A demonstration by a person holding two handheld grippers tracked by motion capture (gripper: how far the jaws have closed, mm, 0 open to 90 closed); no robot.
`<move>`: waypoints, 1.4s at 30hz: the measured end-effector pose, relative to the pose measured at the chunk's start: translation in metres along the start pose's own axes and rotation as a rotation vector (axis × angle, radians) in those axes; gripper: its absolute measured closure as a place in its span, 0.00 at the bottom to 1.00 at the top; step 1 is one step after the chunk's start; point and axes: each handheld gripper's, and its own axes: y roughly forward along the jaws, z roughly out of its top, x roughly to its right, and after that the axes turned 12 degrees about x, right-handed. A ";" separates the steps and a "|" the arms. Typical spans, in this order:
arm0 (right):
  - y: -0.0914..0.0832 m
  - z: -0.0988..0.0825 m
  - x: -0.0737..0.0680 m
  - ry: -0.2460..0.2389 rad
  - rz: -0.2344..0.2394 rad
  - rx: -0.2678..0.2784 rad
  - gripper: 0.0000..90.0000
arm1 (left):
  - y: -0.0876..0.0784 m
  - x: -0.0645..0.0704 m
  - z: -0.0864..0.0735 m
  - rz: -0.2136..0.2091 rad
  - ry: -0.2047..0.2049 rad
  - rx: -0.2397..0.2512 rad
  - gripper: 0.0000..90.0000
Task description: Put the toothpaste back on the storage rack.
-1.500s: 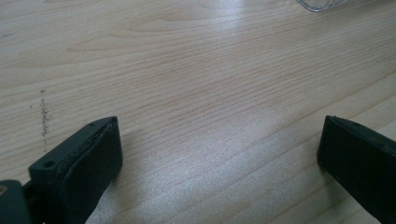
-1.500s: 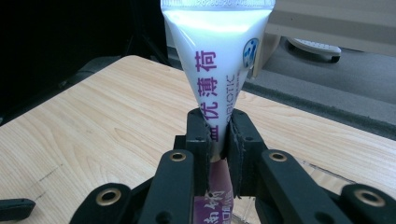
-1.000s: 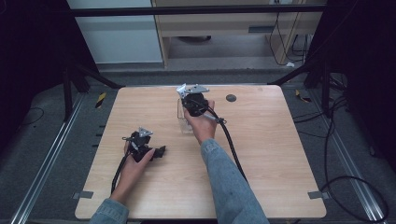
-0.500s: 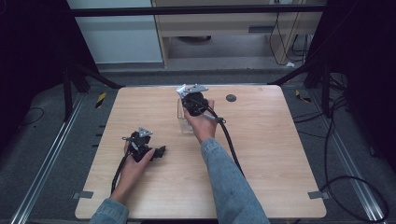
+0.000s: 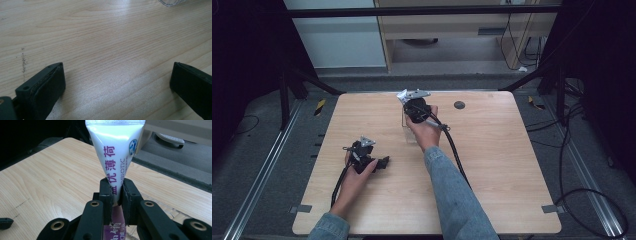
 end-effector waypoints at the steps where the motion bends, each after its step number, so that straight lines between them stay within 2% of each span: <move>1: 0.001 0.000 -0.001 0.000 0.001 -0.002 0.89 | 0.000 0.000 0.000 -0.001 0.002 -0.002 0.00; 28: 0.005 0.000 0.002 0.014 0.011 0.000 0.87 | 0.000 0.000 0.000 -0.001 0.003 -0.002 0.00; 42: 0.003 -0.001 0.001 0.027 0.032 -0.014 0.82 | 0.000 0.000 0.000 -0.001 0.002 -0.002 0.00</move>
